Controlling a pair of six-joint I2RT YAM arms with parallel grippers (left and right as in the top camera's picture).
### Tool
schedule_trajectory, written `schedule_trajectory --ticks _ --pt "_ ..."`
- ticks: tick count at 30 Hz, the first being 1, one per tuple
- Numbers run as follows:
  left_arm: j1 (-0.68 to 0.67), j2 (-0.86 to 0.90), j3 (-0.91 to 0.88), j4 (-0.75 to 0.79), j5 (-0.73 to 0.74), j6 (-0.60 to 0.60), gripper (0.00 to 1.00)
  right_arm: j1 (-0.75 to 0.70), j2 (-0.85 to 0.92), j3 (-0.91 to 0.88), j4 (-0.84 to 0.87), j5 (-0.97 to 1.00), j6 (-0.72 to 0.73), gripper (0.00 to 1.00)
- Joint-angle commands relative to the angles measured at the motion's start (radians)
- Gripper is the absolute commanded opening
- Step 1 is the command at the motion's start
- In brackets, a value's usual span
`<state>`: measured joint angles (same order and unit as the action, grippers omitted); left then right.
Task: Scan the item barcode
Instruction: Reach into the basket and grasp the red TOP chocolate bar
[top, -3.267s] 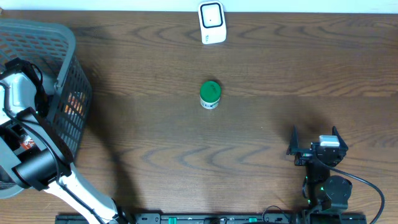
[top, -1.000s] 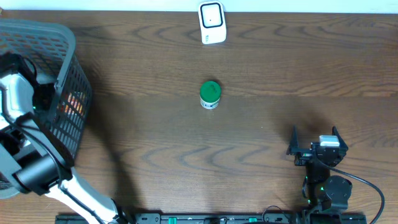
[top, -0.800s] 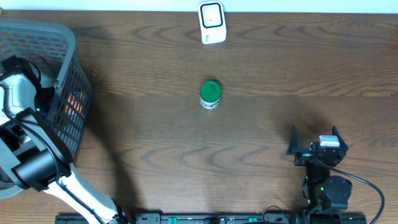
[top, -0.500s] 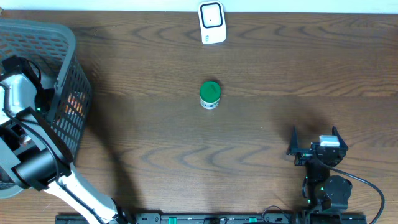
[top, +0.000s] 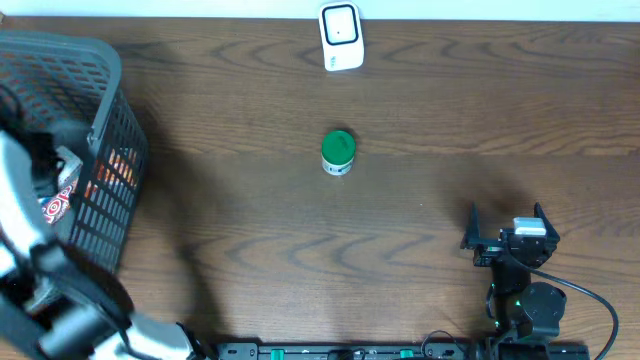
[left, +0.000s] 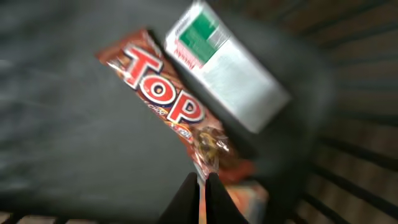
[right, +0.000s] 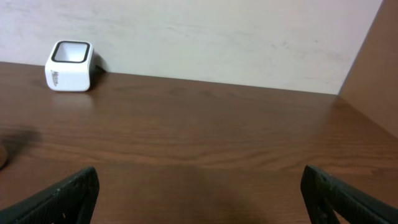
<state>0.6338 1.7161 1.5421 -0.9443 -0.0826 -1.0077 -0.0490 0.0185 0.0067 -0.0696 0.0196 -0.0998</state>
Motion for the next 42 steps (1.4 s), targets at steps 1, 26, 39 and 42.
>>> schedule_trajectory --ticks 1,26,39,42 --pt "0.018 -0.081 0.001 -0.038 -0.039 0.032 0.07 0.008 -0.002 -0.001 -0.002 0.009 -0.013 0.99" --pt "0.018 0.282 -0.098 0.11 -0.072 -0.067 0.85 0.008 -0.001 -0.001 -0.002 0.008 -0.014 0.99" --pt "0.037 0.288 -0.085 0.108 -0.03 0.024 0.07 0.008 -0.001 -0.001 -0.002 0.008 -0.013 0.99" --pt "0.065 0.182 -0.069 0.086 0.051 0.064 0.07 0.008 -0.001 -0.001 -0.002 0.009 -0.013 0.99"
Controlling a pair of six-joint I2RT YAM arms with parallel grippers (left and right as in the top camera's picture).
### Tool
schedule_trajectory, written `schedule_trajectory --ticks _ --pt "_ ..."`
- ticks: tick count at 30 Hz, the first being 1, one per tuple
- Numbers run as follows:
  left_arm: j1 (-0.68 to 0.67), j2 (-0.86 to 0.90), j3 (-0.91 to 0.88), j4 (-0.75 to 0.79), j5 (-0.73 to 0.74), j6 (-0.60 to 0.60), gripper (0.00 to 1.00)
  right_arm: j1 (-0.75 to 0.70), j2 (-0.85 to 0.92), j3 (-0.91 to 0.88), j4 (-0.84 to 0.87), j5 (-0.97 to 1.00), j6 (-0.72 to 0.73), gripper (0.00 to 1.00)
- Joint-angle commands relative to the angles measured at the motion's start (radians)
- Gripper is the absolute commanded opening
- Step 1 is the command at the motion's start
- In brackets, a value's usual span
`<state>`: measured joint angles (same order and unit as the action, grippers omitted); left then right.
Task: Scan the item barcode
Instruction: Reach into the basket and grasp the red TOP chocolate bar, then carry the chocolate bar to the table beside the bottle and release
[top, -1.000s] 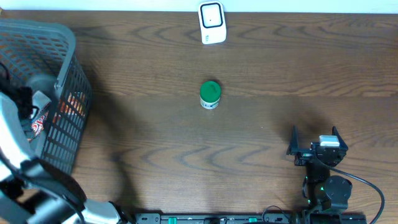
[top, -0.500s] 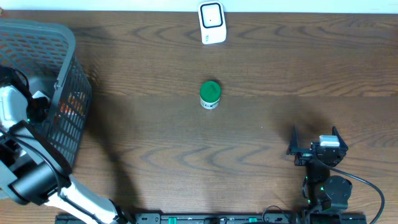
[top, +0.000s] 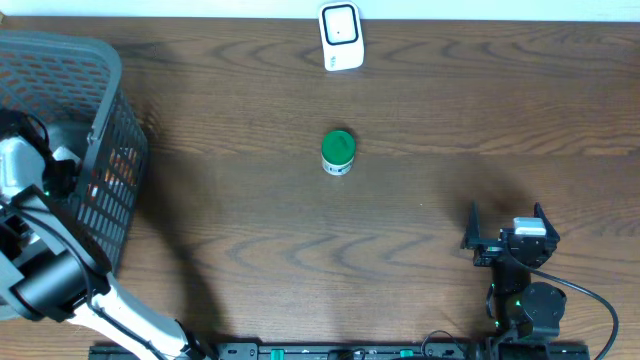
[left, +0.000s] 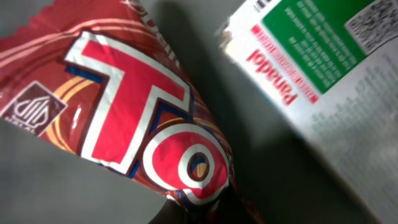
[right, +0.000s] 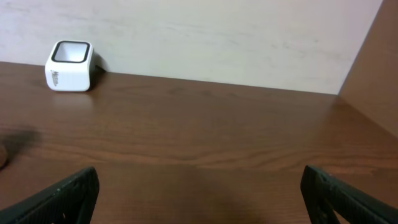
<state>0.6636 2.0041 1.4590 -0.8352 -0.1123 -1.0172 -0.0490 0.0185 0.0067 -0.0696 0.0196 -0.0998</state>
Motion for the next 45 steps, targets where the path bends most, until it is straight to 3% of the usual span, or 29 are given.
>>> schedule_trajectory --ticks 1,10,15,20,23,27,32,37,40,45 --pt "0.048 -0.156 0.017 -0.023 0.117 0.084 0.07 0.008 -0.001 -0.001 -0.002 0.009 -0.013 0.99" --pt "0.172 -0.668 0.019 0.076 0.451 0.089 0.07 0.008 -0.001 -0.001 -0.002 0.008 -0.013 0.99" --pt "0.113 -0.898 0.019 0.144 0.652 0.09 0.07 0.008 -0.001 -0.001 -0.002 0.008 -0.013 0.99" --pt "-0.159 -0.99 0.019 0.188 0.723 0.198 0.07 0.008 -0.001 -0.001 -0.002 0.009 -0.014 0.99" --pt "-0.391 -0.984 0.013 0.149 0.708 0.415 0.07 0.008 -0.001 -0.001 -0.002 0.008 -0.013 0.99" --pt "-0.656 -0.916 -0.016 0.008 0.521 0.594 0.08 0.008 -0.001 -0.001 -0.002 0.008 -0.014 0.99" --pt "-0.917 -0.739 -0.13 -0.064 0.273 0.611 0.08 0.008 -0.001 -0.001 -0.002 0.008 -0.013 0.99" --pt "-1.032 -0.52 -0.223 0.001 0.163 0.451 0.07 0.008 -0.001 -0.001 -0.002 0.008 -0.013 0.99" --pt "-1.058 -0.391 -0.244 0.01 0.092 0.267 0.07 0.008 -0.001 -0.001 -0.002 0.009 -0.014 0.99" --pt "-1.064 -0.213 -0.248 0.008 0.134 -0.062 0.08 0.008 -0.001 -0.001 -0.002 0.009 -0.013 0.99"
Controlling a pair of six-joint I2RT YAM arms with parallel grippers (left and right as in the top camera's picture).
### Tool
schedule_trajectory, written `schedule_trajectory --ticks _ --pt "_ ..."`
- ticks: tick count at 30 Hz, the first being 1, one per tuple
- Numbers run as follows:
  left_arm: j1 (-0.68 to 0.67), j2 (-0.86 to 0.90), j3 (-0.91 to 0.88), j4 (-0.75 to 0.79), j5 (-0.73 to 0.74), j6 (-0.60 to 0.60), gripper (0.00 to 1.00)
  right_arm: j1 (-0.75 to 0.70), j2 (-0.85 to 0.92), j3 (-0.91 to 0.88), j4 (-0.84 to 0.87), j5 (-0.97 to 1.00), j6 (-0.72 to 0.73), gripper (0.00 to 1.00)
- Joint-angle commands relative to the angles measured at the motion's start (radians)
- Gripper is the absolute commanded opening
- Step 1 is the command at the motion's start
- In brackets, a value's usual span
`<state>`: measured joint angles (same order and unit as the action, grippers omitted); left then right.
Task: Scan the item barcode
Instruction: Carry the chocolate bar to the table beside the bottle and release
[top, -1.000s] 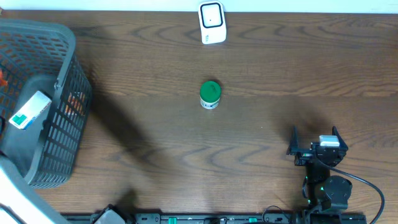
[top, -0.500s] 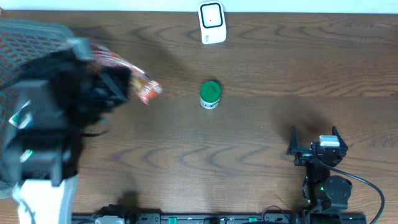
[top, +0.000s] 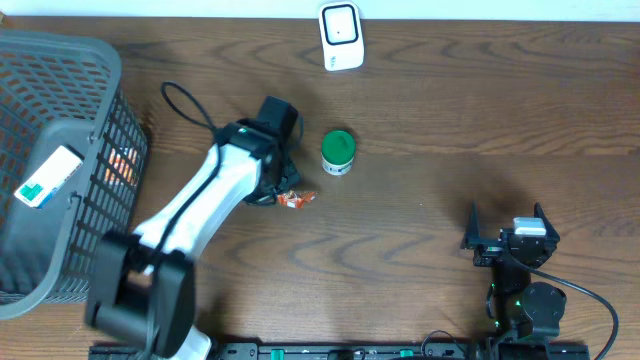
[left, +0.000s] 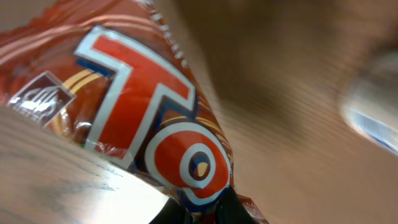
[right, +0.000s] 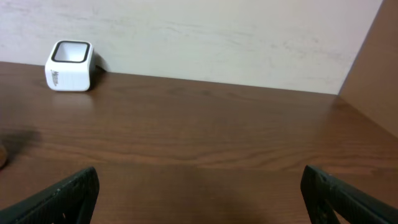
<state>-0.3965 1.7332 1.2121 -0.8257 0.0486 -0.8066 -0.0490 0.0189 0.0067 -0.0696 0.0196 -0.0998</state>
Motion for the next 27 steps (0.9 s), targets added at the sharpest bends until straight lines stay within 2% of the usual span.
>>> schedule_trajectory --ticks 1,4,6,7,9,11,19,20,27 --pt "-0.004 0.083 -0.001 -0.002 -0.002 -0.34 0.08 0.008 -0.002 -0.001 -0.002 0.008 -0.013 0.99" --pt "-0.01 0.125 -0.001 0.005 0.075 -0.505 0.08 0.008 -0.002 -0.001 -0.002 0.009 -0.013 0.99" --pt "-0.018 0.129 -0.001 0.019 0.101 -0.573 0.09 0.008 -0.002 -0.001 -0.002 0.009 -0.013 0.99" --pt "-0.023 0.127 0.0 0.04 0.119 -0.583 0.17 0.008 -0.002 -0.001 -0.002 0.008 -0.013 0.99" --pt "-0.031 0.122 0.0 0.085 0.161 -0.573 0.58 0.008 -0.002 -0.001 -0.002 0.009 -0.013 0.99" --pt "-0.041 0.112 0.0 0.115 0.196 -0.55 0.68 0.008 -0.002 -0.001 -0.002 0.008 -0.014 0.99" --pt "-0.04 -0.004 0.004 0.117 0.201 -0.395 0.7 0.008 -0.002 -0.001 -0.002 0.008 -0.013 0.99" --pt "-0.04 -0.034 0.004 0.117 0.193 -0.383 0.75 0.008 -0.002 -0.001 -0.002 0.009 -0.014 0.99" --pt "-0.04 -0.274 0.004 0.117 0.053 -0.239 0.73 0.008 -0.001 -0.001 -0.002 0.008 -0.013 0.99"
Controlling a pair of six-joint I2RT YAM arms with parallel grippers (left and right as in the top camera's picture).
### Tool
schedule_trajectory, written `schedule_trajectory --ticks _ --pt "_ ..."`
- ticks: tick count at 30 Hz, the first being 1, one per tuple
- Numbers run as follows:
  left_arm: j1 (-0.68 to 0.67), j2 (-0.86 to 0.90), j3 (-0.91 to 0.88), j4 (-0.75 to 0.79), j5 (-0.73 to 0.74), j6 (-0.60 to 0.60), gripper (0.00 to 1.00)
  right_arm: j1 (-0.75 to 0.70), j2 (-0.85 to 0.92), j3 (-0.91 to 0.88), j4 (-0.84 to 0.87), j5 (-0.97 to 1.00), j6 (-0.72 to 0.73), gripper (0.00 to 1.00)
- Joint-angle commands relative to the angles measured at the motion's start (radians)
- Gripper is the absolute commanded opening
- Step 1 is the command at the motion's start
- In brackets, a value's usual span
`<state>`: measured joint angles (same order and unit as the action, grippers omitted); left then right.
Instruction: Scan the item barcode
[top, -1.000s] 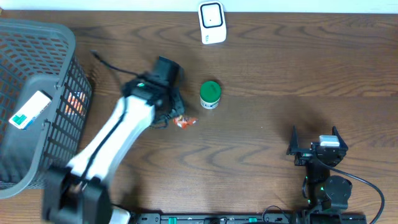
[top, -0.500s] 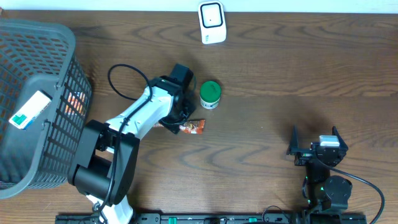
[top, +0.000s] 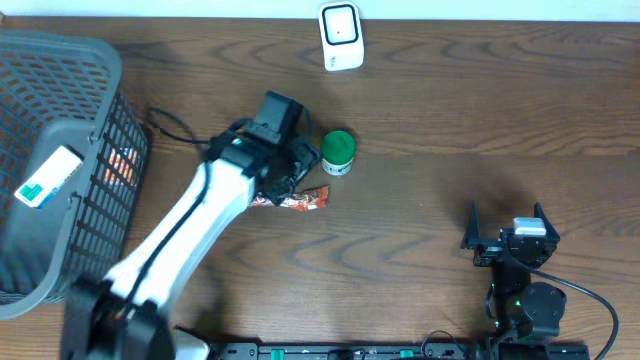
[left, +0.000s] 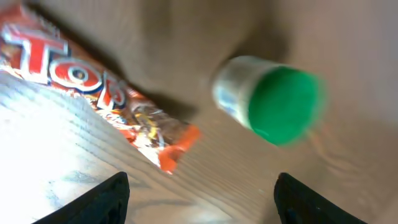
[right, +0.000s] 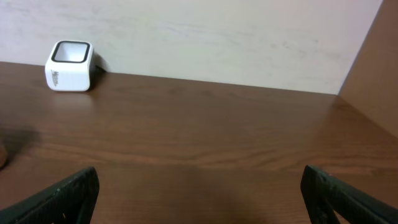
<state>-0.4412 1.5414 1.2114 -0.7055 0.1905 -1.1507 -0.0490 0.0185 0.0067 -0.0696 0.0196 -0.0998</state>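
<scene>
A red "Top" snack bar (top: 297, 200) lies flat on the wooden table, also seen at the upper left of the left wrist view (left: 93, 93). My left gripper (top: 290, 168) hovers just above and behind it, open wide with nothing between its fingers (left: 107, 200). A green-lidded jar (top: 338, 152) stands right beside the bar (left: 278, 102). The white barcode scanner (top: 341, 37) sits at the table's far edge, and the right wrist view shows it too (right: 69, 57). My right gripper (top: 506, 216) rests open at the front right, away from everything.
A grey mesh basket (top: 100, 70) fills the left side of the table. It holds a white and green box (top: 48, 177) and something orange behind its wall. A pale wall (right: 217, 37) runs behind the far edge.
My left gripper was shut on the Top bar just left of the green jar. Now it is open and the bar lies on the table below it.
My left gripper was shut above the Top bar and a white-green box inside the basket. Then it was close down on the bar. Later it held the bar over the table by the green jar, and now the bar lies released there. The right arm stayed still.
</scene>
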Motion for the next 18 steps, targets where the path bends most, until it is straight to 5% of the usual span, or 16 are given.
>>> schedule_trajectory --ticks 1,3,6,9,18 --pt "0.006 -0.114 0.005 -0.002 -0.112 0.128 0.68 0.008 -0.001 -0.001 -0.002 0.009 -0.013 0.99" --pt "0.019 -0.192 0.016 0.005 -0.161 0.192 0.48 0.008 -0.001 -0.001 -0.002 0.008 -0.013 0.99" --pt "0.066 -0.312 0.047 0.026 -0.224 0.325 0.43 0.008 -0.001 -0.001 -0.002 0.008 -0.013 0.99" --pt "0.153 -0.435 0.089 0.026 -0.292 0.384 0.79 0.008 -0.001 -0.001 -0.002 0.009 -0.013 0.99" --pt "0.62 -0.632 0.137 0.027 -0.41 0.369 0.82 0.008 -0.001 -0.001 -0.002 0.008 -0.013 0.99"
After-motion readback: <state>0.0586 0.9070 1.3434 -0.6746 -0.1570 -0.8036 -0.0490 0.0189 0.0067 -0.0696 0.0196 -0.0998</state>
